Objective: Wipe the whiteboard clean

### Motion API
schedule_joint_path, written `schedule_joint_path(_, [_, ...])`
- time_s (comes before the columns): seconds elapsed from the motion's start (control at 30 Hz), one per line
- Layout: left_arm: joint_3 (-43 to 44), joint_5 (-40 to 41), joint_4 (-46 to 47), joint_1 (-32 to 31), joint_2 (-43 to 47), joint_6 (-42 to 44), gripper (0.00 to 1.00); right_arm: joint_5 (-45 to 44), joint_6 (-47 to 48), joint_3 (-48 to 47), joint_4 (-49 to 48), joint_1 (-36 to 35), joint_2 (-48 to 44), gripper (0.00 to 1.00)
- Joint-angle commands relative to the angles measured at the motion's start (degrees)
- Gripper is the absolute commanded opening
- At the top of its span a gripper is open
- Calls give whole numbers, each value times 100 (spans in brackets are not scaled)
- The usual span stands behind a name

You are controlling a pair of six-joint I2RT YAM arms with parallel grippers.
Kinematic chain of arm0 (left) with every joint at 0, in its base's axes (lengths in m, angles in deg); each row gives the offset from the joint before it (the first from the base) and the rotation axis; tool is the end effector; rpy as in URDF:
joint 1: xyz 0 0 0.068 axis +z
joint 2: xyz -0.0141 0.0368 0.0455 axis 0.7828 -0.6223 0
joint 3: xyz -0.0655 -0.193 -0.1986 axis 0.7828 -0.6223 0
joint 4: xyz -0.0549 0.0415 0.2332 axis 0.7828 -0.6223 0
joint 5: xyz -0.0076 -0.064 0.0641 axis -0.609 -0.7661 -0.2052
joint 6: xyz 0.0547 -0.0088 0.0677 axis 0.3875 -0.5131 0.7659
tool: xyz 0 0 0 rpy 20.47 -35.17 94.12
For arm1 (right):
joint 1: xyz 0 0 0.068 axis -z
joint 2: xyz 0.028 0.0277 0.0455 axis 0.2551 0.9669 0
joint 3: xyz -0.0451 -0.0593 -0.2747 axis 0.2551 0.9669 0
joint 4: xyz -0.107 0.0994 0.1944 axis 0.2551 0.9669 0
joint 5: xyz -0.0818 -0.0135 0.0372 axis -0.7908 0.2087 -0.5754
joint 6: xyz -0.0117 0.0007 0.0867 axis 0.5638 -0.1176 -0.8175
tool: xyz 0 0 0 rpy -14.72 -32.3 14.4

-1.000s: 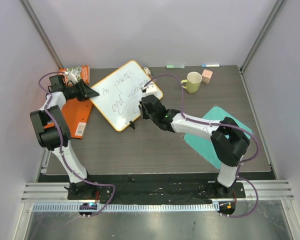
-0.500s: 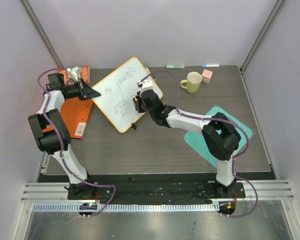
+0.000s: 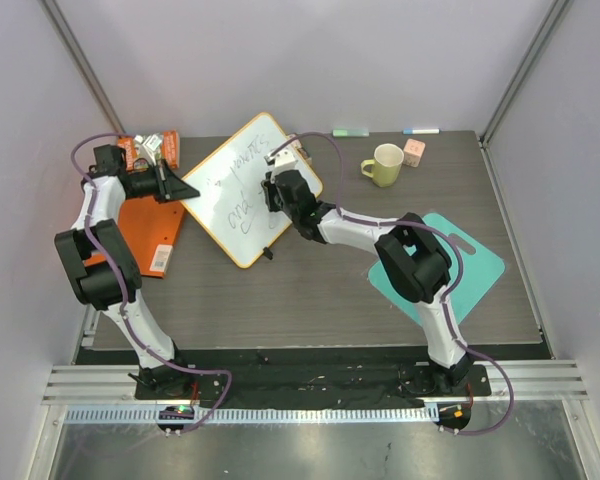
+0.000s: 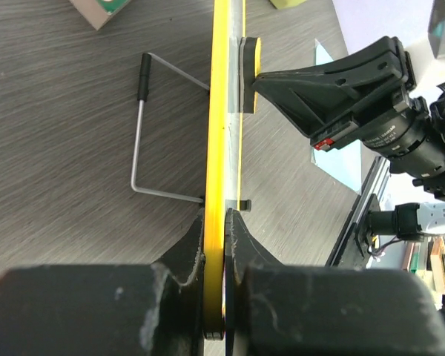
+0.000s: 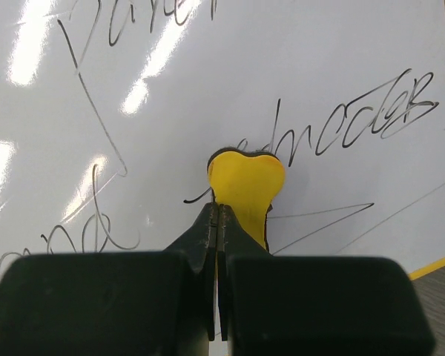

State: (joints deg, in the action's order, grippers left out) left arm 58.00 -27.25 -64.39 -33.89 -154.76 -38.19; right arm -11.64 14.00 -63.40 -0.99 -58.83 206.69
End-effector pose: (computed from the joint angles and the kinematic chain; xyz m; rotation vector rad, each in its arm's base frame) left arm 0.3976 0.0521 0.2582 0.1747 2.1463 -1.2165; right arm 0.3942 0.3564 0.2232 -0.3891 1.8447 0.4375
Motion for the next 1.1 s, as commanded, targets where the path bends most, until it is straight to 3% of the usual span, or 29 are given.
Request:
schedule_joint_path(0.0, [133, 1645, -175, -145, -4, 1481, 0, 500, 69, -443, -404, -51, 334, 1])
schedule_joint_path(0.43, [265, 1706, -298, -313, 5, 1402, 0, 203, 991, -224, 185, -1254, 484, 1])
schedule_joint_path(0.8, [406, 1759, -368, -313, 5, 1305, 0, -456, 614, 162, 255, -1071, 19, 3])
schedule_joint_path(0.9, [414, 1768, -377, -313, 5, 1288, 0, -676, 359, 521, 440, -904, -447, 18])
schedule_joint_path(0.97, [423, 1768, -377, -313, 5, 1279, 0, -641, 367, 760, 484, -764, -816, 48])
schedule_joint_path(1.07, [423, 1820, -386, -313, -21, 1297, 0, -615, 603, 972, 807, -509, -1054, 74])
